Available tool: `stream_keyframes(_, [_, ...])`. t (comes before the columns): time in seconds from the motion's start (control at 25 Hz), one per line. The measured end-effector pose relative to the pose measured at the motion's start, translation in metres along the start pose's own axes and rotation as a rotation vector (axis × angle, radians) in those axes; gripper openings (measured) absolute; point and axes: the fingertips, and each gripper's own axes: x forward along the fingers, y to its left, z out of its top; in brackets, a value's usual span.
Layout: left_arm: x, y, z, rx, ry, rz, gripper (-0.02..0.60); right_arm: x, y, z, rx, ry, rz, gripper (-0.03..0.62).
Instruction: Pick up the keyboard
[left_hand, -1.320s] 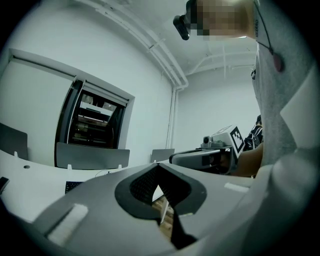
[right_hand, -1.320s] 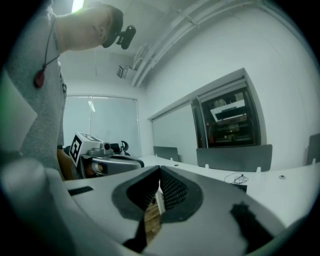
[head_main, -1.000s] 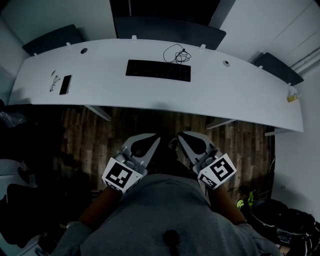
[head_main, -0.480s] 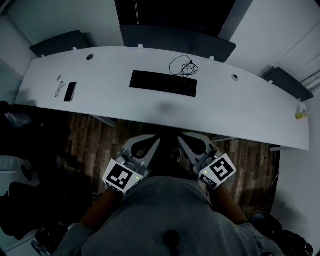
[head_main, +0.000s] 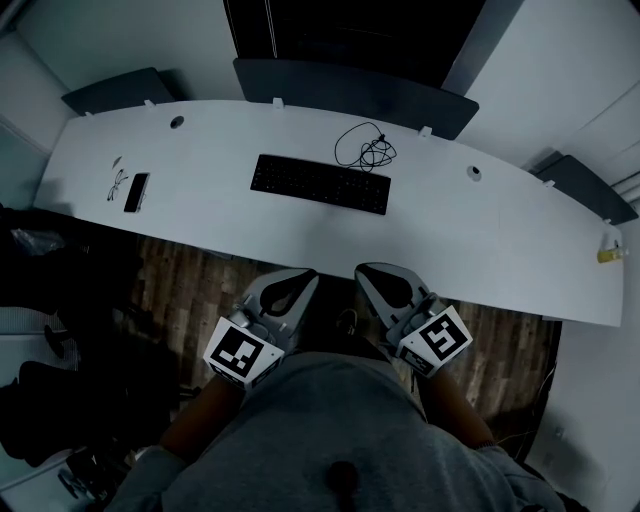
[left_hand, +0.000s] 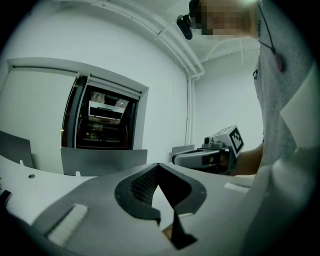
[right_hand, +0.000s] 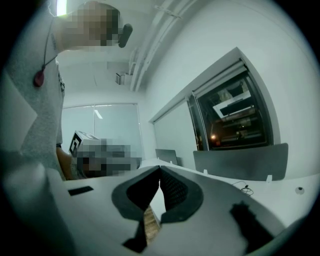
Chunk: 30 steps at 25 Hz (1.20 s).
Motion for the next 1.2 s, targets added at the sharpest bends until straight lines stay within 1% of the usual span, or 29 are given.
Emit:
stream_keyframes(0.16, [0.022, -0.001, 0.003, 0.002, 0.011, 0.013, 0.005, -0.005, -0.023, 0.002, 0.017, -0.002, 0.015, 0.014])
stream_keyframes(0.28, [0.035, -0.002, 0.006, 0.0, 0.013, 0.023, 0.005, -0.008, -0.036, 0.003, 0.007, -0.003, 0.032, 0.015])
stream_keyframes(0.48, [0.05, 0.0, 0.008, 0.015, 0.018, 0.036, 0.005, -0.012, -0.053, 0.003, 0.006, -0.006, 0.041, 0.015])
stream_keyframes(0.68, [0.06, 0.01, 0.008, 0.004, 0.009, 0.058, 0.005, -0.011, -0.064, 0.003, 0.002, -0.005, 0.045, 0.015])
stream_keyframes(0.8, [0.067, 0.02, 0.01, 0.016, 0.006, 0.062, 0.005, -0.005, -0.073, 0.002, 0.003, -0.001, 0.042, 0.014])
stream_keyframes(1.0, [0.074, 0.042, 0.009, -0.005, 0.0, 0.078, 0.005, 0.01, -0.085, -0.002, 0.022, 0.021, 0.046, 0.014])
stream_keyframes(1.2, [0.083, 0.072, -0.002, 0.0, 0.025, 0.056, 0.005, 0.033, -0.103, 0.0, 0.048, 0.011, 0.025, 0.015])
